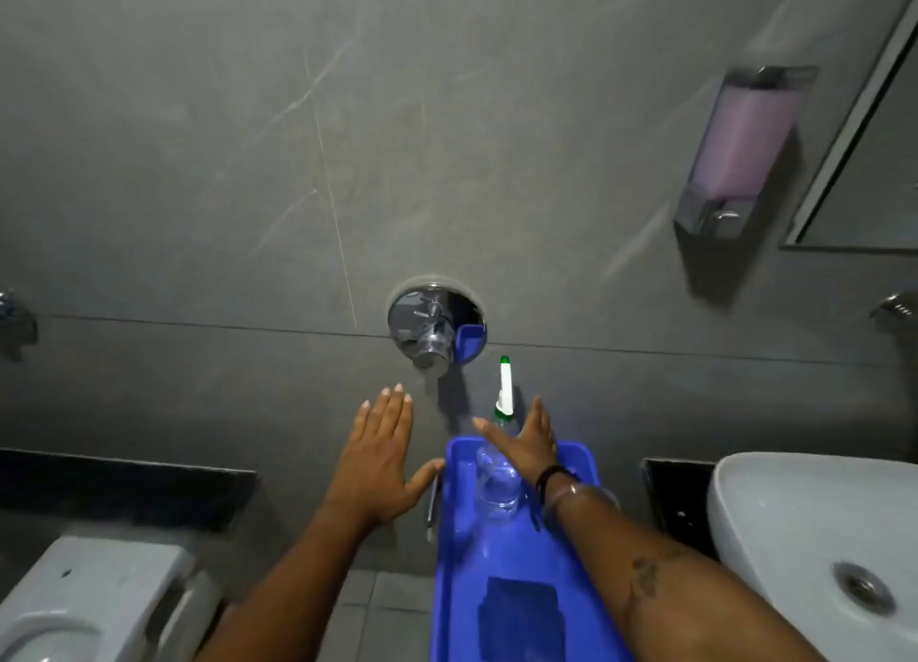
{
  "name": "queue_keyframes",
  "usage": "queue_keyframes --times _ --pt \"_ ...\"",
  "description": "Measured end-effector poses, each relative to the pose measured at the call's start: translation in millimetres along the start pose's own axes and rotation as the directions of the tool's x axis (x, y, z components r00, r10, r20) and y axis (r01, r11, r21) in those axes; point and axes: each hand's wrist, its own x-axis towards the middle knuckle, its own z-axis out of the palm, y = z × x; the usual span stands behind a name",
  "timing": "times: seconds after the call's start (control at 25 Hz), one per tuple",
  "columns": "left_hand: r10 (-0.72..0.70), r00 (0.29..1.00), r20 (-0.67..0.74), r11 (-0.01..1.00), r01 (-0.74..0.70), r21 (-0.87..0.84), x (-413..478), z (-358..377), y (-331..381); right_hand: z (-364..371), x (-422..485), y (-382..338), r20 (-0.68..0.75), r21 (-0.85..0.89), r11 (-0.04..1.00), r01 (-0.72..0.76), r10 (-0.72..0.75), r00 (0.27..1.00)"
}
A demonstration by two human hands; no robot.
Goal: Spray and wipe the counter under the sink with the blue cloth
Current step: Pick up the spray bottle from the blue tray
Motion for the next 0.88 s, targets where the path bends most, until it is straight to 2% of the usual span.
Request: queue_keyframes --times 0.12,0.24,0.32,0.44,0.56,0.68,0.76,0.8,0.88 --pt "-0.012 0.999 0.04 1.0 0.012 -0.012 -8 22 -15 17 30 -26 -0.046 0.124 0.992 -0.004 0.01 0.999" --pt "-0.066 0.998 0.005 0.996 0.066 -0.051 -11 35 -15 17 53 -35 -0.195 0.251 0.965 0.074 -0.025 0.98" --pt "-0.115 0.993 -0.034 0.986 0.109 -0.127 -10 33 -12 17 59 -36 -0.227 0.267 0.954 0.134 -0.073 0.971" --pt "-0.058 0.998 -0.019 0.989 0.055 -0.137 -16 34 -8 14 44 -32 -0.215 0.264 0.953 0.147 -0.09 0.972" --pt "-0.021 0.999 -0.046 0.989 0.014 -0.148 -15 23 -10 -10 -4 -41 -0.358 0.207 0.929 0.306 -0.219 0.907" --pt "-0.008 0.998 -0.066 0.987 -0.002 -0.161 -16 18 -12 -56 -73 -59 -0.467 0.268 0.839 0.473 -0.317 0.826" --pt "-0.008 0.998 -0.06 0.985 -0.003 -0.175 -16 21 -13 -84 -125 -65 -0.436 0.245 0.8 0.548 -0.414 0.799" --pt "-0.004 0.999 -0.05 0.983 -0.005 -0.182 -17 23 -12 -93 -145 -61 -0.398 0.229 0.812 0.537 -0.426 0.813" --pt "0.007 1.0 -0.009 0.981 -0.009 -0.192 -26 32 -7 -91 -178 -40 -0.27 0.196 0.896 0.399 -0.342 0.9"
